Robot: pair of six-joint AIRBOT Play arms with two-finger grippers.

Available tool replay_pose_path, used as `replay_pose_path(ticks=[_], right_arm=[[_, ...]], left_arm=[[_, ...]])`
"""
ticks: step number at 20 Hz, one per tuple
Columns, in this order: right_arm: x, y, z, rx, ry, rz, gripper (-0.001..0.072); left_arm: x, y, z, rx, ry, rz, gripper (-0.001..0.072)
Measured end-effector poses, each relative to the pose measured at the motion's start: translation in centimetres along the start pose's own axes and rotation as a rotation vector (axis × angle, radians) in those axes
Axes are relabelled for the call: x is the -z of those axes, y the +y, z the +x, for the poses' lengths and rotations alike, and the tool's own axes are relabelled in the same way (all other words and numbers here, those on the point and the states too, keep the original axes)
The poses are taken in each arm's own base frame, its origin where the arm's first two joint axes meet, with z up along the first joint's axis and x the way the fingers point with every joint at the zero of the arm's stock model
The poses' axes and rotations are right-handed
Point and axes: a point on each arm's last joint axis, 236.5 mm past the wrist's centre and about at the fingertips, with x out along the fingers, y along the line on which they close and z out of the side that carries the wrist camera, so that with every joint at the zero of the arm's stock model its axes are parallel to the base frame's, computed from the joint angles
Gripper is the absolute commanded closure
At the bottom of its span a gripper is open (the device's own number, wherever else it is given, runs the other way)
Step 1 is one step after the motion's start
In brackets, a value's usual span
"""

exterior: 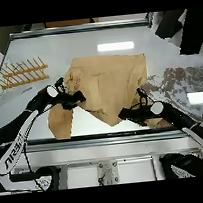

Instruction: Fold the clothes and pants, and hang the long-sleeved shirts on hangers.

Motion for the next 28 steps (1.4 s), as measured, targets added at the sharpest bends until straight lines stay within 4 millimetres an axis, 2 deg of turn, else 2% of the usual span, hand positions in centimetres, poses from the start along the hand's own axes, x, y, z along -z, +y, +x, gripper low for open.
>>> replay_pose_path(ticks=[1,2,3,4,5,7,9,11,13,14,16,18,20,21,23,24,26,28], right_arm=[[-0.2,0.0,0.7,-0.005,-0.001,0.014,0.0129],[-0.4,0.0,1.2,-0.007,-0.002,0.021,0.0261],[-0.6,0.0,1.7,-0.008,-0.004,0.024,0.0530],[-0.7,0.1,2.0,-0.011,-0.005,0.023,0.0704],[-1.0,0.2,2.2,-0.014,-0.010,0.009,0.0704],[-1.7,0.8,2.1,-0.023,-0.021,-0.059,0.0704],[-2.9,2.0,0.8,-0.028,-0.040,-0.157,0.0705],[-4.8,3.9,-2.3,-0.022,-0.066,-0.298,0.0704],[-6.2,6.2,-7.4,0.002,-0.097,-0.454,0.0704],[-6.4,7.5,-10.7,0.018,-0.115,-0.530,0.0705],[-5.5,9.4,-17.0,0.048,-0.148,-0.641,0.0704],[-3.4,10.3,-22.3,0.065,-0.178,-0.671,0.0704],[-0.3,10.0,-26.4,0.078,-0.188,-0.633,0.0705],[1.1,9.7,-27.6,0.082,-0.178,-0.604,0.0704],[3.8,8.5,-29.3,0.101,-0.145,-0.524,0.0704],[4.6,8.0,-29.7,0.112,-0.128,-0.489,0.0704],[5.2,7.4,-29.8,0.131,-0.099,-0.429,0.0704],[4.5,7.0,-28.8,0.158,-0.060,-0.387,0.0704]], left_arm=[[-0.4,-0.2,0.2,0.005,-0.002,-0.002,0.0115],[-0.7,-0.4,0.3,0.009,-0.001,-0.006,0.0118],[-0.8,-0.5,0.4,0.011,-0.001,-0.006,0.0325],[-0.9,-0.5,0.6,0.012,0.001,-0.008,0.0622],[-0.9,-0.5,0.7,0.013,0.002,-0.010,0.0693],[-0.9,-0.5,0.6,0.014,0.002,-0.011,0.0693],[-1.4,-1.2,-0.8,0.031,-0.026,0.004,0.0693],[-2.6,-3.2,-4.0,0.074,-0.096,0.053,0.0693],[-3.1,-6.7,-9.4,0.138,-0.178,0.149,0.0693],[-2.6,-8.7,-12.6,0.173,-0.212,0.213,0.0693],[0.0,-12.5,-19.1,0.241,-0.268,0.345,0.0693],[4.2,-15.4,-25.1,0.305,-0.309,0.471,0.0694],[9.0,-17.0,-29.8,0.367,-0.329,0.553,0.0694],[11.3,-17.3,-31.7,0.396,-0.328,0.567,0.0694],[15.1,-17.2,-34.1,0.435,-0.297,0.567,0.0694],[16.6,-17.0,-34.6,0.444,-0.274,0.561,0.0694],[18.1,-16.0,-34.5,0.415,-0.223,0.547,0.0693],[18.1,-15.1,-32.7,0.343,-0.169,0.536,0.0693]])
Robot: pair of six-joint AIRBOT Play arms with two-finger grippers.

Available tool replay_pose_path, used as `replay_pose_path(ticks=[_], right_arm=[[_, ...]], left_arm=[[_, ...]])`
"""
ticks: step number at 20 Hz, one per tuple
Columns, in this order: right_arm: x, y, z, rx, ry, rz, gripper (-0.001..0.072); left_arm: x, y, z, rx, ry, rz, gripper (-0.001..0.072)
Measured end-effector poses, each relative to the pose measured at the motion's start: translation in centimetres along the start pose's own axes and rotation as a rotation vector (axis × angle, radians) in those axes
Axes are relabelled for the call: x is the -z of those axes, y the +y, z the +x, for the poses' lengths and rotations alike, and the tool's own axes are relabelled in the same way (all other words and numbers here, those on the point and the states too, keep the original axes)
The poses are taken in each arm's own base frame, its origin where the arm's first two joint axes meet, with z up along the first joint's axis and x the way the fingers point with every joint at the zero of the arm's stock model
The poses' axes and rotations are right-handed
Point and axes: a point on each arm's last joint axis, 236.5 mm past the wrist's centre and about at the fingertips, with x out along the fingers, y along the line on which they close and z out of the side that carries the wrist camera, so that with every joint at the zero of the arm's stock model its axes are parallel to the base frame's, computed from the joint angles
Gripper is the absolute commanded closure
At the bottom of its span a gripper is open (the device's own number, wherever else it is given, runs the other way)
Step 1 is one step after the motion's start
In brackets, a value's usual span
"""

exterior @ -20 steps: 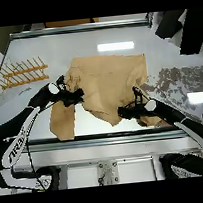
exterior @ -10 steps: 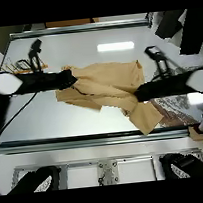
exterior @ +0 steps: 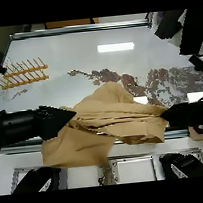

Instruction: Fold the clothes and pants, and hang the long-sleeved shirts on hangers.

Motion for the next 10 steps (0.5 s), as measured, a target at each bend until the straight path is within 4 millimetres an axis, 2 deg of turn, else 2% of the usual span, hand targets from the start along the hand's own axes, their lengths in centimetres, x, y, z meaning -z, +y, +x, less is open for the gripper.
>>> replay_pose_path(ticks=[2,4,6,8,9,10], right_arm=[[-1.8,-0.6,2.4,0.021,0.050,0.020,0.0704],[-4.7,-1.1,5.9,0.030,0.083,0.017,0.0704],[-8.7,-1.6,9.9,0.031,0.080,0.008,0.0704],[-13.1,-2.2,13.6,0.026,0.042,0.012,0.0690],[-15.7,-2.8,15.2,0.025,0.008,0.022,0.0660],[-18.0,-3.2,16.3,0.023,-0.032,0.032,0.0477]], left_arm=[[-0.1,2.3,2.6,-0.086,0.074,-0.002,0.0694],[-1.0,5.4,6.4,-0.175,0.143,0.015,0.0693],[-3.1,9.2,10.6,-0.248,0.188,0.002,0.0694],[-6.1,13.7,14.4,-0.310,0.208,-0.048,0.0694],[-7.9,16.0,15.8,-0.335,0.207,-0.076,0.0679],[-9.7,18.5,16.9,-0.356,0.203,-0.111,0.0414]])
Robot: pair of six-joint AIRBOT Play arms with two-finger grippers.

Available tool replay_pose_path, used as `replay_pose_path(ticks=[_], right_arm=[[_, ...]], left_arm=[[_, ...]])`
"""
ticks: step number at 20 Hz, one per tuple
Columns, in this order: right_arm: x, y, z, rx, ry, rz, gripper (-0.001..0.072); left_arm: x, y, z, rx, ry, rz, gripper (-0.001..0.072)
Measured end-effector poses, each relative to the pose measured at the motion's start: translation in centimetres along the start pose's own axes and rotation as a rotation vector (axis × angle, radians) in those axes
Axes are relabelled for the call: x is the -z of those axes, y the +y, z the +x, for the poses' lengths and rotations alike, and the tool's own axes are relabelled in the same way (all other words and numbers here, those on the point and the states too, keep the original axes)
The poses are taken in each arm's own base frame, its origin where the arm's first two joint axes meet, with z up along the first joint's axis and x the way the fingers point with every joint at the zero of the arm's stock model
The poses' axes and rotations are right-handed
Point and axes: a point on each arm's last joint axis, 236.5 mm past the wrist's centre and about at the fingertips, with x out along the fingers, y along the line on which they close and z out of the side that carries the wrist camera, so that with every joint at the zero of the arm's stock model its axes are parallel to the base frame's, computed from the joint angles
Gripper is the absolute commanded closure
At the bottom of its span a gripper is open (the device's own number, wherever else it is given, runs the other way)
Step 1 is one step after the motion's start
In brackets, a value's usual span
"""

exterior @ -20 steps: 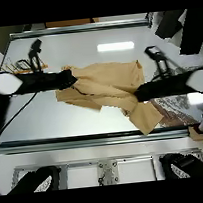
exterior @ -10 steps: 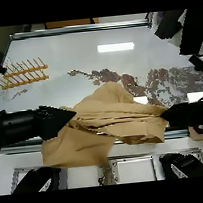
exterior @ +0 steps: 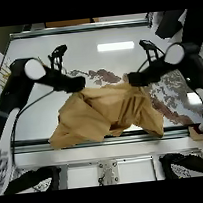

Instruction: Fold the clothes and pants, and hang the long-sleeved shirts on hangers.

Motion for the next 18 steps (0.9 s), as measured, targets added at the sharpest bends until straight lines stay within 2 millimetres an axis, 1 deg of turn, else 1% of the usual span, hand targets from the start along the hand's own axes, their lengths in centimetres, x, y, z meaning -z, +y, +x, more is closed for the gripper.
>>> replay_pose_path(ticks=[1,2,3,5,6,7,9,11,12,15,16,18], right_arm=[[-2.4,-0.5,0.9,-0.003,-0.044,0.010,0.0231],[-4.4,-1.1,1.4,-0.001,-0.083,0.016,0.0147],[-6.2,-1.6,1.4,-0.002,-0.125,0.023,0.0148],[-8.4,-2.7,0.7,0.001,-0.185,0.024,0.0148],[-8.9,-3.1,0.1,0.004,-0.201,0.019,0.0149],[-8.9,-3.3,-0.4,0.008,-0.204,0.006,0.0151],[-7.7,-3.3,-1.1,0.012,-0.176,-0.010,0.0151],[-5.3,-3.5,-0.4,0.030,-0.111,0.001,0.0151],[-3.7,-3.8,0.3,0.046,-0.068,0.023,0.0151],[1.2,-4.1,4.0,0.095,0.071,0.102,0.0151],[2.7,-3.9,5.3,0.108,0.111,0.121,0.0151],[4.8,-3.0,7.6,0.122,0.165,0.136,0.0151]], left_arm=[[-2.0,1.5,1.0,-0.003,-0.003,-0.036,0.0077],[-3.6,2.8,1.7,0.005,-0.003,-0.073,0.0034],[-5.0,4.1,2.1,0.021,-0.007,-0.111,0.0034],[-7.0,6.1,2.0,0.052,-0.020,-0.159,0.0034],[-7.6,6.8,1.5,0.063,-0.030,-0.170,0.0034],[-7.8,7.3,1.0,0.068,-0.034,-0.169,0.0034],[-7.3,7.7,0.3,0.077,-0.032,-0.163,0.0034],[-5.9,7.5,0.2,0.082,-0.017,-0.156,0.0034],[-5.1,7.4,0.7,0.078,-0.006,-0.153,0.0034],[-2.7,6.6,2.8,0.039,0.022,-0.115,0.0034],[-2.0,6.2,3.7,0.025,0.030,-0.095,0.0034],[-1.3,5.3,5.1,-0.005,0.027,-0.044,0.0034]])
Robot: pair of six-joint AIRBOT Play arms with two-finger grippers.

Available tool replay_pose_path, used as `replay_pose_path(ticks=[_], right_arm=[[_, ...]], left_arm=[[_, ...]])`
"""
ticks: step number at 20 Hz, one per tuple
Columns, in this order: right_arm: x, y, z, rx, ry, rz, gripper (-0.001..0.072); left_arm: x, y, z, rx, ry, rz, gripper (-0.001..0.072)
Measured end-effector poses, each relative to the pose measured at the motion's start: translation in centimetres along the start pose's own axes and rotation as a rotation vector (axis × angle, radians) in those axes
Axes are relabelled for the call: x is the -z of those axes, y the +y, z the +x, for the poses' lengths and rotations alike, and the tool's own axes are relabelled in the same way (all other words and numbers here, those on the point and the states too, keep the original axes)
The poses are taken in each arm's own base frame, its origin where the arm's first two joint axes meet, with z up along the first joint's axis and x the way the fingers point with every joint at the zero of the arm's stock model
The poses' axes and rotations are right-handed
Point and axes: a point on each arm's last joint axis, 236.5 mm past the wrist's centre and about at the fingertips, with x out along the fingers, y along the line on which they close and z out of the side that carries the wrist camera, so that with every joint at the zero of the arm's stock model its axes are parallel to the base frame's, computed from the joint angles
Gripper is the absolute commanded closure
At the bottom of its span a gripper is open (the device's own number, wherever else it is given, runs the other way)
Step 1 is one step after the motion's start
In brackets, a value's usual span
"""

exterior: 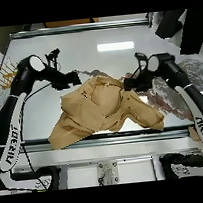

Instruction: Fold the clothes and pants, and hang the long-sleeved shirts on hangers.

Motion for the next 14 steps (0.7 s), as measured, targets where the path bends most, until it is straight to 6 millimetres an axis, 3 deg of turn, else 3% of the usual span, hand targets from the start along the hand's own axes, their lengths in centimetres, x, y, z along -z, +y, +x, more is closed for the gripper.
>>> replay_pose_path(ticks=[3,6,9,10,14], right_arm=[[1.6,0.9,2.6,0.028,0.045,0.016,0.0151],[2.0,0.2,4.3,0.091,0.055,0.051,0.0159],[1.9,-0.7,5.3,0.137,0.051,0.078,0.0589],[1.8,-0.9,5.6,0.146,0.050,0.081,0.0703],[1.5,-1.1,5.5,0.159,0.031,0.081,0.0703]], left_arm=[[0.2,-1.1,1.4,-0.055,-0.003,0.085,0.0034],[-0.1,-2.0,2.6,-0.110,0.020,0.150,0.0034],[-0.2,-2.9,3.8,-0.130,0.056,0.187,0.0034],[-0.3,-3.1,4.2,-0.140,0.066,0.197,0.0034],[-0.6,-3.8,6.2,-0.159,0.092,0.219,0.0034]])
